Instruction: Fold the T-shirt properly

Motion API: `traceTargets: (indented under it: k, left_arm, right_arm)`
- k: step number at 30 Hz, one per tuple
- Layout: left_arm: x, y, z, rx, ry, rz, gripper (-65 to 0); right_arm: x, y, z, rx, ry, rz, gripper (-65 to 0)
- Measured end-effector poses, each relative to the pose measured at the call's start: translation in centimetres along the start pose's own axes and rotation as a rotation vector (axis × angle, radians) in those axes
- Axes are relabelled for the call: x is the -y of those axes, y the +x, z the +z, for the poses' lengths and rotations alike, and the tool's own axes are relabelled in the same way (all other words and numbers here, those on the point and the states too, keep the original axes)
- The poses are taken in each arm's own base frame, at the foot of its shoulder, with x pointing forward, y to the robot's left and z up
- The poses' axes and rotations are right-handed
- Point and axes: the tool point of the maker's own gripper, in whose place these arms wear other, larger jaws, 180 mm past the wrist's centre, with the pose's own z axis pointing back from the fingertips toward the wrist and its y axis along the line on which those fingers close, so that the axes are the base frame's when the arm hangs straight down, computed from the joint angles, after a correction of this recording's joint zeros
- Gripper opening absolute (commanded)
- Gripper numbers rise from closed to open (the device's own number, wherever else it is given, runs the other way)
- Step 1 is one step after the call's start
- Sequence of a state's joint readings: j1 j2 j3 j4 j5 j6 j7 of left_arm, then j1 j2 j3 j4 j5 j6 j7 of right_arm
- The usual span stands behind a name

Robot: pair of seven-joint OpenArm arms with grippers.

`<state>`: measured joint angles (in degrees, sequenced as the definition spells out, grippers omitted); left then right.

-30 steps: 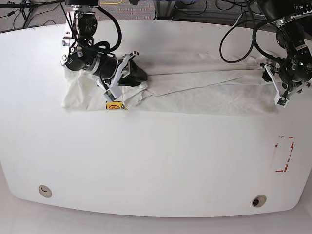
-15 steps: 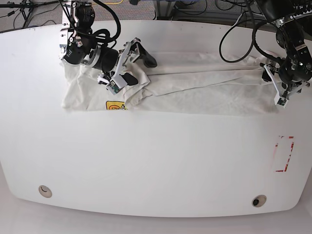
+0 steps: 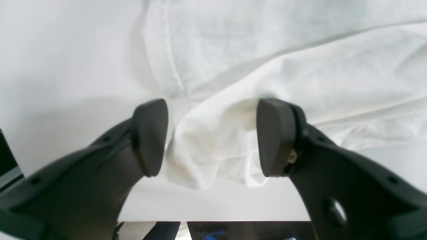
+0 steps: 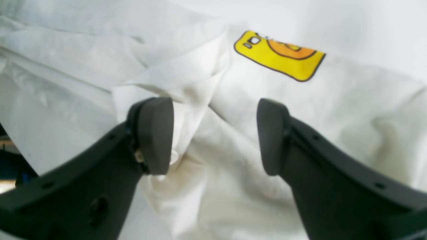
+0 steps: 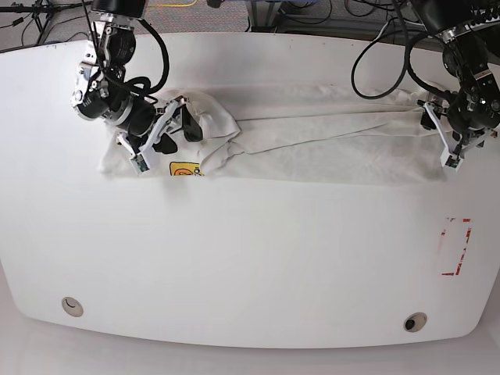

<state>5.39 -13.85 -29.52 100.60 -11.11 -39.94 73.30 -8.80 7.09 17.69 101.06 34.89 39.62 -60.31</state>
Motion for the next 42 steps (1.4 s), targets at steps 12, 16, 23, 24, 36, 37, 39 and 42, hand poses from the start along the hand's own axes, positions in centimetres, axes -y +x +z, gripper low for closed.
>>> traceTargets:
  k: [12,16,23,24,36,37,39,42]
  left_arm:
    - [0.0,0.0,0.0,0.0,0.0,0.0,-26.7]
    - [-0.1,0.0,0.0,-0.001,0.002,0.002,-26.7]
    - [-0.1,0.0,0.0,0.0,0.001,0.001,-26.7]
    - [-0.1,-0.1,0.0,-0.002,0.002,0.001,-26.7]
    - [0.1,-0.1,0.0,0.0,-0.002,0.002,-26.7]
    - [0.0,-0.1,0.0,-0.001,-0.001,0.001,-26.7]
    - [0.0,-0.1,0.0,-0.002,0.0,0.001,-26.7]
    - [0.0,-0.1,0.0,-0.003,0.0,0.001,-26.7]
  right_arm:
    - [-7.9,-2.0,-1.6,-0.026,0.223,-0.001,-28.5]
    - [-9.3,-3.4,-1.9,-0.069,0.254,0.012,-28.5]
    - [-12.2,-4.6,-2.1,-0.119,0.329,0.067,-28.5]
    - [-12.7,-4.6,-2.0,-0.119,0.341,0.079,-28.5]
    - [-12.6,-0.5,0.1,-0.047,0.326,0.279,-28.5]
    - [-12.4,-0.1,0.1,-0.039,0.32,0.285,-28.5]
    - [-11.8,0.4,0.1,-0.027,0.3,0.278,-28.5]
    - [-10.3,0.9,0.3,-0.004,0.264,0.245,-28.5]
